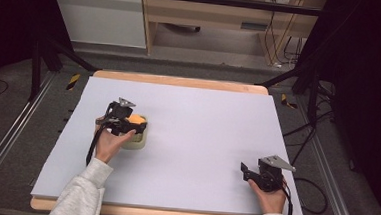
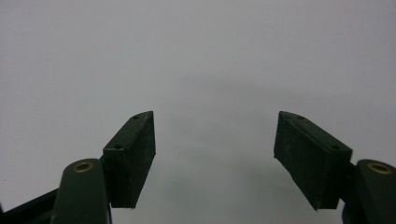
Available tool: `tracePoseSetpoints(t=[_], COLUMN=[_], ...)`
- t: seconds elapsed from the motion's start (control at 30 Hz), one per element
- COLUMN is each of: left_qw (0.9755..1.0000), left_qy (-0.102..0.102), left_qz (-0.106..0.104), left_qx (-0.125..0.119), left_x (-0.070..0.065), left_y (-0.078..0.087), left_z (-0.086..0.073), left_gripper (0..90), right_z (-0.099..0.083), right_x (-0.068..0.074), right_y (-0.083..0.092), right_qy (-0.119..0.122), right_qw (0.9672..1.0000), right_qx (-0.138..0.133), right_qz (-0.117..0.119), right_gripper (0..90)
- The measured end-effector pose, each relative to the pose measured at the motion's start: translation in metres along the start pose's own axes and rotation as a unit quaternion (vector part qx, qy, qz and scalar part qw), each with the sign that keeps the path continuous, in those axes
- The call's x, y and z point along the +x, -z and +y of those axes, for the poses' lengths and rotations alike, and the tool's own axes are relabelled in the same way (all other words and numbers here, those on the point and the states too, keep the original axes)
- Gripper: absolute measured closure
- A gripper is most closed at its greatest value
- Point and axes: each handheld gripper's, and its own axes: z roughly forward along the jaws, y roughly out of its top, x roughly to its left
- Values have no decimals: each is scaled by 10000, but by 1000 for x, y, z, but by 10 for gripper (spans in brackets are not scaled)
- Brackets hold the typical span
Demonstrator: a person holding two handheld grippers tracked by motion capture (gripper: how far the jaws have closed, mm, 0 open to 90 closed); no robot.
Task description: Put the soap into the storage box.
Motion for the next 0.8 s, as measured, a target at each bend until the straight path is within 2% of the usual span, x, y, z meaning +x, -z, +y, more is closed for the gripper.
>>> tracePoseSetpoints(t=[0.43, 0.8], left_qw=[9999, 9998], left_qy=[-15, 36], left_qz=[58, 71], left_qx=[160, 171], left_x=[4, 6], left_y=[-12, -17], left_z=[-9, -15], left_gripper=[253, 253], right_z=[0, 0], right_x=[0, 0], right_y=[0, 0], right_qy=[-1, 0], right_qw=[10000, 10000], right_qx=[7, 3], right_qz=[19, 11], right_gripper=[299, 299])
